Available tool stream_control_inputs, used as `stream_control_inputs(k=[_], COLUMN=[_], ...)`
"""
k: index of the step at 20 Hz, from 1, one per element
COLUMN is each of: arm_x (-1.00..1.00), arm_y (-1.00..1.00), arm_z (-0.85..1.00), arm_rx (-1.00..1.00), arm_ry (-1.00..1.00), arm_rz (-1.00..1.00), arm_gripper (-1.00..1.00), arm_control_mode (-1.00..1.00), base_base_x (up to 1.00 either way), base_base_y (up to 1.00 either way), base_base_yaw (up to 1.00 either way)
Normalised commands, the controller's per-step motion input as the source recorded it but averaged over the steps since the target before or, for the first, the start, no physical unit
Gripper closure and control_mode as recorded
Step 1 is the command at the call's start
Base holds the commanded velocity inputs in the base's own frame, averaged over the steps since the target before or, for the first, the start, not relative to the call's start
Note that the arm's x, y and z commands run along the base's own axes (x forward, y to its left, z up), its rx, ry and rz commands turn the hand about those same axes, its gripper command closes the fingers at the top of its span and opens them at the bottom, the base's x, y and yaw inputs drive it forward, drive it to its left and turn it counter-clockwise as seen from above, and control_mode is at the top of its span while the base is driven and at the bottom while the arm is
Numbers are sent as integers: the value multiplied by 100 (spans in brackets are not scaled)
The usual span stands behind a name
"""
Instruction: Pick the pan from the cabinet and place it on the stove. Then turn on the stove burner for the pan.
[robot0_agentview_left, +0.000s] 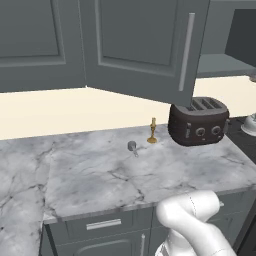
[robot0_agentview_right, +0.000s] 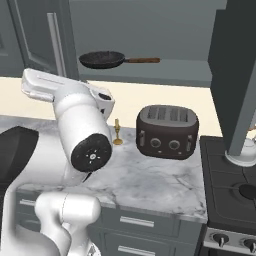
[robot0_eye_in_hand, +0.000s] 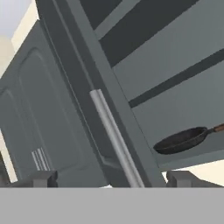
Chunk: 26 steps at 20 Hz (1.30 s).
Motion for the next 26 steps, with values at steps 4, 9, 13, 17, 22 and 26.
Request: stream_control_inputs(k=[4, 9, 13, 17, 22, 26], arm_x=[47, 73, 73, 62, 60, 50], arm_y=[-27, -5, -1, -2, 0, -2], arm_z=[0, 0, 0, -1, -1, -3], arm_rx=[27, 26, 20, 12, 8, 8], arm_ry=[17, 25, 21, 16, 16, 16], arm_rz=[10, 6, 7, 14, 18, 20], arm_gripper=[-100, -100, -100, -100, -100, -100], arm_control_mode=[-100, -100, -100, -100, -100, -100], base_base_x=[0, 0, 0, 0, 0, 0], base_base_y=[0, 0, 0, 0, 0, 0], base_base_yaw=[0, 0, 0, 0, 0, 0])
